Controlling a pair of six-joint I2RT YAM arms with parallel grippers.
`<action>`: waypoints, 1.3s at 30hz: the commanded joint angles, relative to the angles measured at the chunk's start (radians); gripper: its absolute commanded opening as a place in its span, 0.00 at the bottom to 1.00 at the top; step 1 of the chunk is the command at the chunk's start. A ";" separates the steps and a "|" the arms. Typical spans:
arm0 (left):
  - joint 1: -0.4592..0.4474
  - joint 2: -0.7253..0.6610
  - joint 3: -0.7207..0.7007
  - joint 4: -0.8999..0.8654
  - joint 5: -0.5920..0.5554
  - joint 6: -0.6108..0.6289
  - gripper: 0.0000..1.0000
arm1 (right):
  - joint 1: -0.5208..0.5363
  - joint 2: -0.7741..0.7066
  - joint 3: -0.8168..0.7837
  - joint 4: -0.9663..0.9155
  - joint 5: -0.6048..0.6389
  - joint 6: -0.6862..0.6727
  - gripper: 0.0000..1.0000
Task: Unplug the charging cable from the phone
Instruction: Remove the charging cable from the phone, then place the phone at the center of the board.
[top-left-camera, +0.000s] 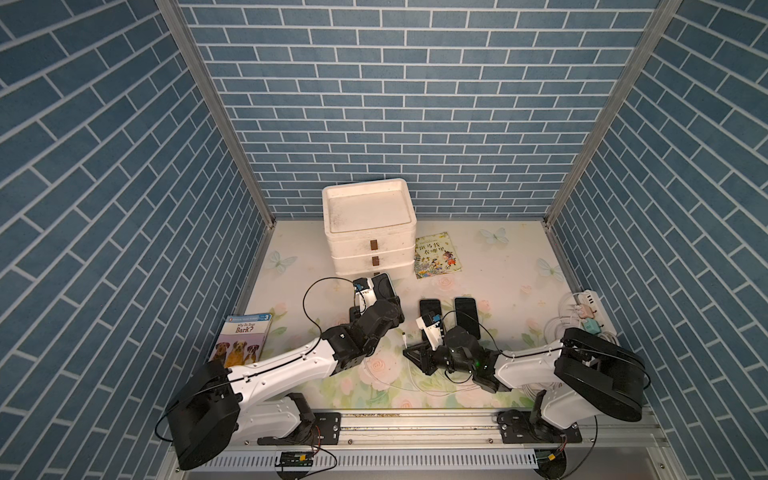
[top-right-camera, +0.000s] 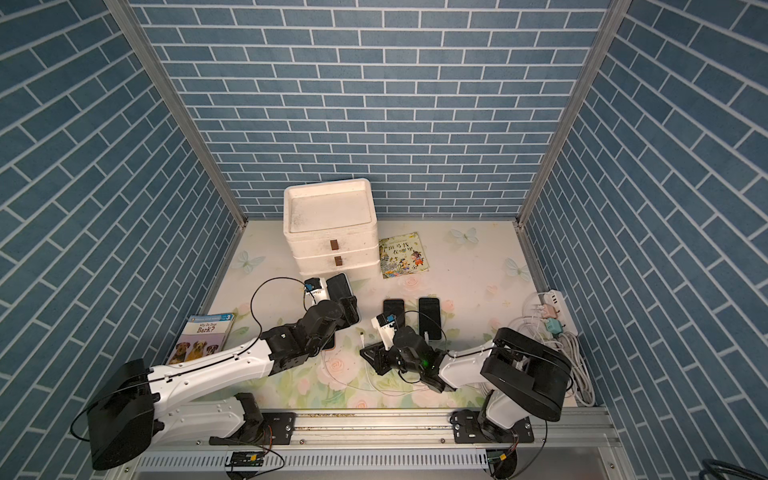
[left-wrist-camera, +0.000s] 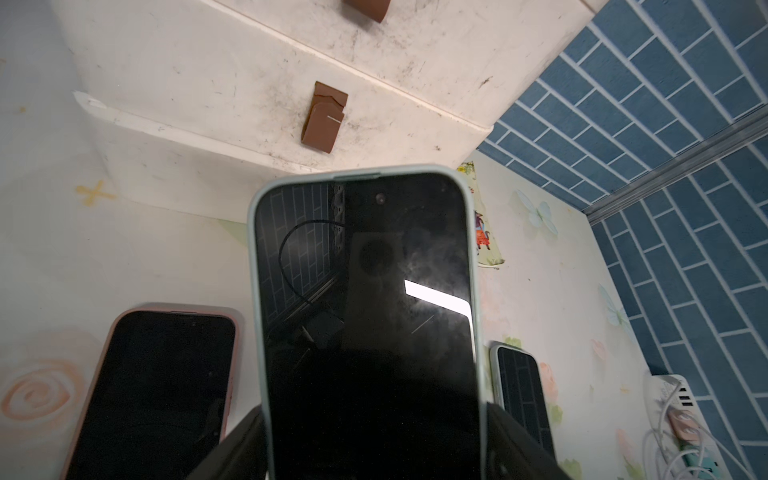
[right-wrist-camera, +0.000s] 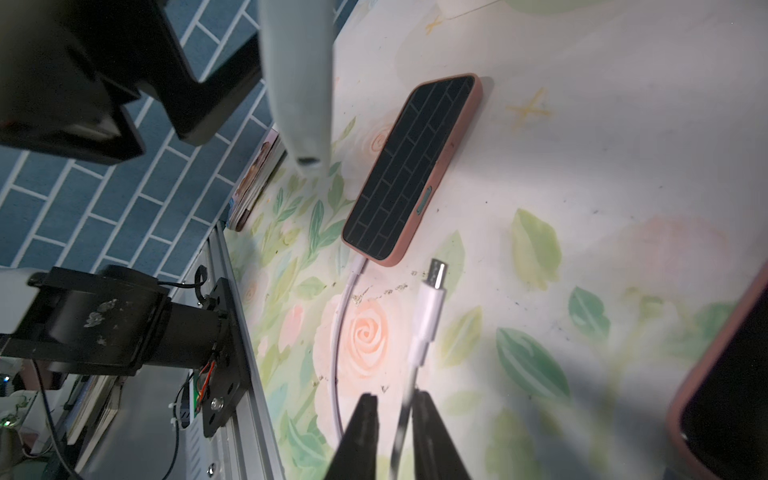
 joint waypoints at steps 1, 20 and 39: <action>-0.002 0.040 0.053 -0.043 -0.027 0.012 0.00 | 0.005 0.024 0.024 -0.020 0.014 -0.023 0.35; 0.015 0.443 0.243 -0.115 0.057 0.159 0.00 | -0.118 -0.364 -0.069 -0.306 0.272 0.028 0.72; 0.017 0.529 0.236 -0.233 0.027 0.130 0.00 | -0.140 -0.560 -0.139 -0.321 0.284 0.059 0.76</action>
